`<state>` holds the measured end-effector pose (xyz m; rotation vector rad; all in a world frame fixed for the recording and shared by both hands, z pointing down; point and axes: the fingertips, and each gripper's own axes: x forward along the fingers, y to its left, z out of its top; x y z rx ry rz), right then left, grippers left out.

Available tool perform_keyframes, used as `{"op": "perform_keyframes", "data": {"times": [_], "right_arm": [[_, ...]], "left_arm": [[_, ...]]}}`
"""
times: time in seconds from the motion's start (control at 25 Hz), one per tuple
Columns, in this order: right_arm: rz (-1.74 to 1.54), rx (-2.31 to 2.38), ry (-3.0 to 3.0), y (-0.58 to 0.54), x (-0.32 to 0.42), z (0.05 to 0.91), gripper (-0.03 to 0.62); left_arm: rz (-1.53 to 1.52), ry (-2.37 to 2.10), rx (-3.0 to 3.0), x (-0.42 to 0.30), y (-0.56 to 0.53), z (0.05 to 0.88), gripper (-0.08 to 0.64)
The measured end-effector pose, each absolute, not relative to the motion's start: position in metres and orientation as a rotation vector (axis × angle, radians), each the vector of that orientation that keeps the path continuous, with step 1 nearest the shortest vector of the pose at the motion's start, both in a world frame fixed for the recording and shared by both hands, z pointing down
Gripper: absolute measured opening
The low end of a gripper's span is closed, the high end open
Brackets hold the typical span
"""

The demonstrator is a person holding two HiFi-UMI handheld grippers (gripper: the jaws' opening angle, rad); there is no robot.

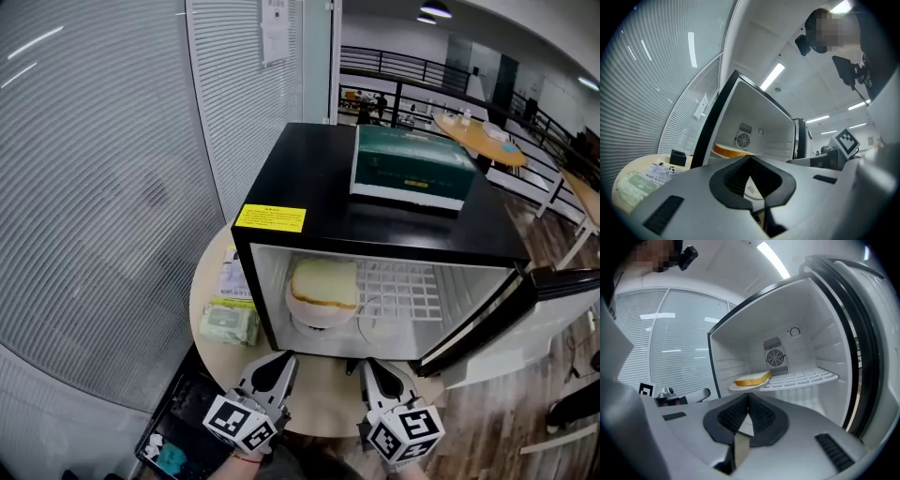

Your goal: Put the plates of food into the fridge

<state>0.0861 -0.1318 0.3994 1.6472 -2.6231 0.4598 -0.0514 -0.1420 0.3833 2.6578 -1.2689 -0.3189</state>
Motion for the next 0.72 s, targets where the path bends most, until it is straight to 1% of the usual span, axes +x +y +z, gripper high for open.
{"op": "perform_keyframes", "data": {"times": [0.28, 0.72], "right_arm": [[0.427, 1.653, -2.606, -0.124, 0.099, 0.402, 0.008], [0.365, 1.631, -2.602, -0.122, 0.094, 0.402, 0.006]], "left_arm": [[-0.314, -1.261, 2.658, -0.037, -0.134, 0.383, -0.009], [-0.303, -1.266, 2.641, -0.038, -0.131, 0.387, -0.009]]}}
